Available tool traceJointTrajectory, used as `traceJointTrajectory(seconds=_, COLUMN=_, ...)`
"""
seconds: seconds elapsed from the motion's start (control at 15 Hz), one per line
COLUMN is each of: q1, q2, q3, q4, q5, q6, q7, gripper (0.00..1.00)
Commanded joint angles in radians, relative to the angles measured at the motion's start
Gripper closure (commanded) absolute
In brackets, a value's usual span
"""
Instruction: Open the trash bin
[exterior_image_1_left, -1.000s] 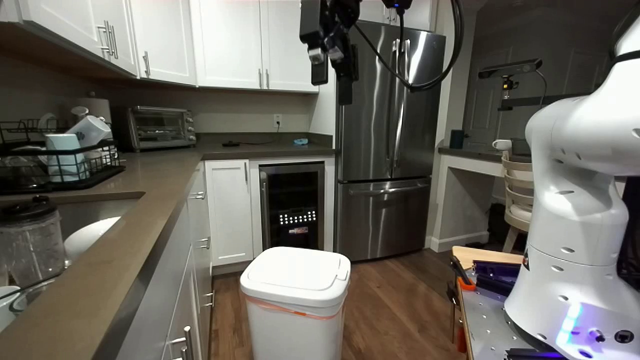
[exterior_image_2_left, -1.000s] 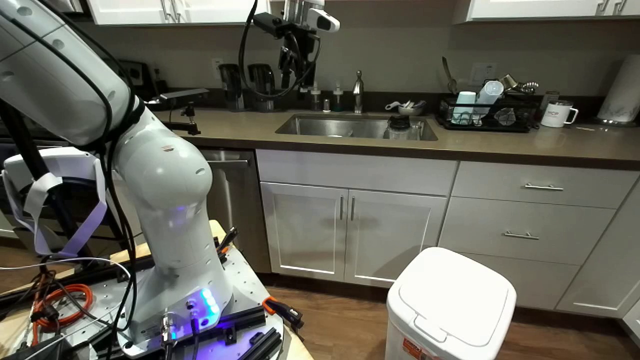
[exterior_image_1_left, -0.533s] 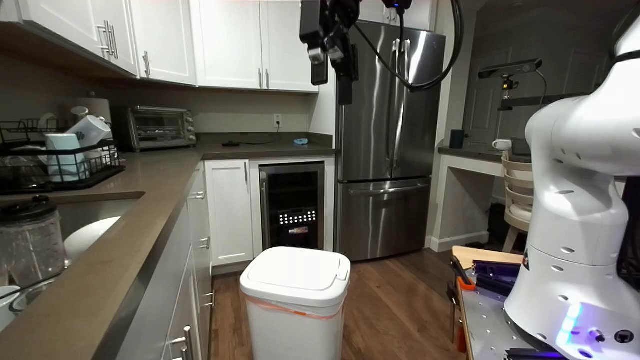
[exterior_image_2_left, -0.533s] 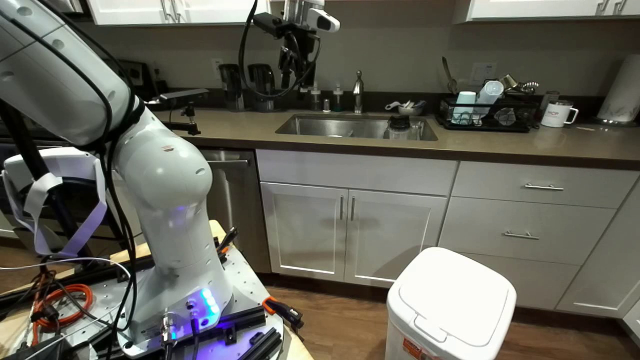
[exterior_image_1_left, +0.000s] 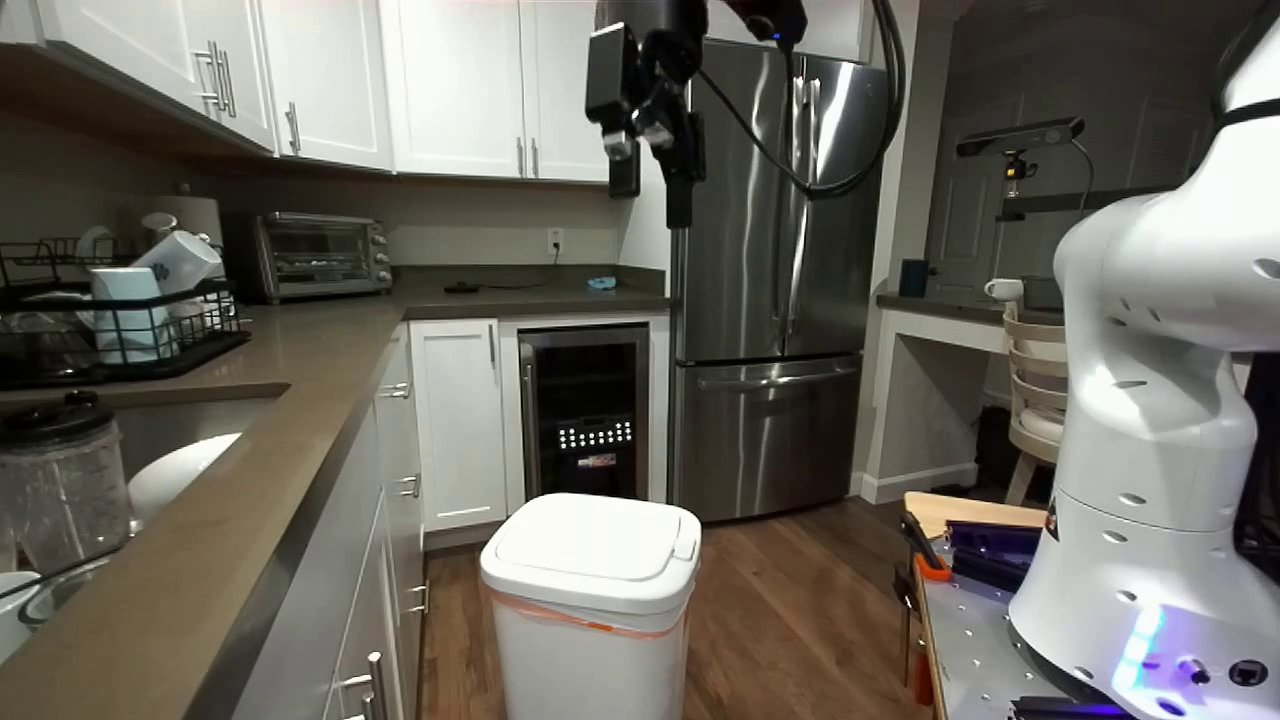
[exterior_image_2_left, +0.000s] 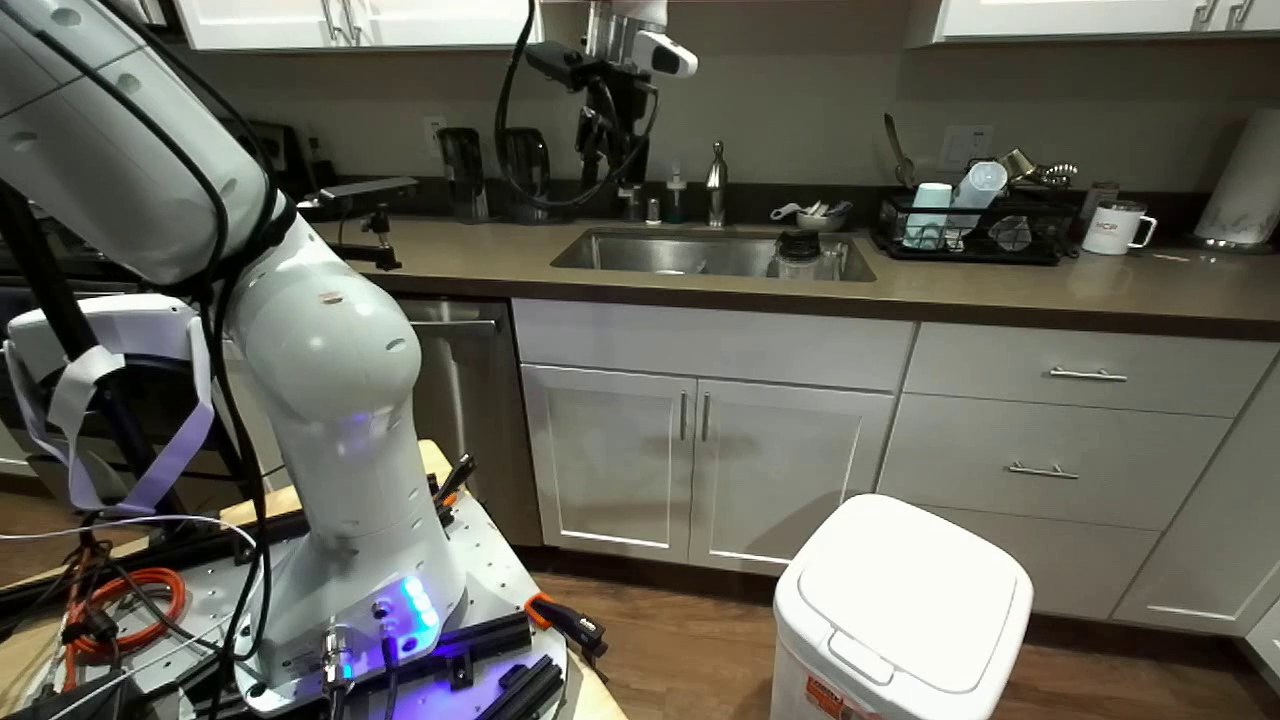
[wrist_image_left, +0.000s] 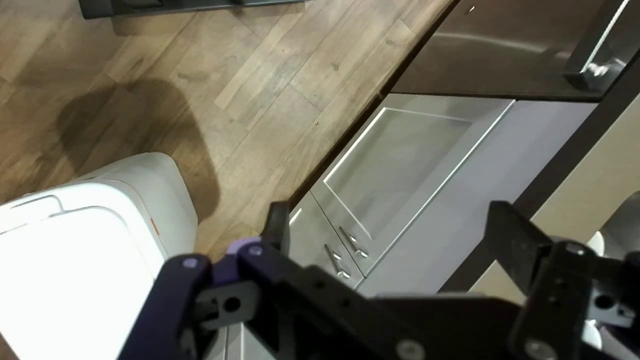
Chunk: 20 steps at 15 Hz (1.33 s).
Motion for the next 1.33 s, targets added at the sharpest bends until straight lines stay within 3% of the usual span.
traceJointTrajectory(seconds=0.0, q1=-0.051, q2=0.122, q3=-0.023, q4=0.031, q5=-0.056, q6=0.051, q7=-0.046, gripper=0.0)
traceJointTrajectory(seconds=0.47, q1=-0.113, q2=0.263, q3=-0.093, q4=-0.005, q5=-0.222, q6=0.265, q7=-0.134, gripper=0.0)
traceJointTrajectory(seconds=1.0, q1=-0.203, q2=0.302, q3=-0.234, q4=-0.152, q5=-0.257, q6=0.528, q7=-0.294, gripper=0.0)
traceJointTrajectory(seconds=1.07, q1=-0.184, q2=0.281, q3=-0.207, q4=-0.132, q5=-0.246, q6=0.472, q7=-0.238, gripper=0.0)
traceJointTrajectory(seconds=1.27, q1=-0.207, q2=0.303, q3=-0.238, q4=-0.147, q5=-0.246, q6=0.508, q7=-0.279, gripper=0.0)
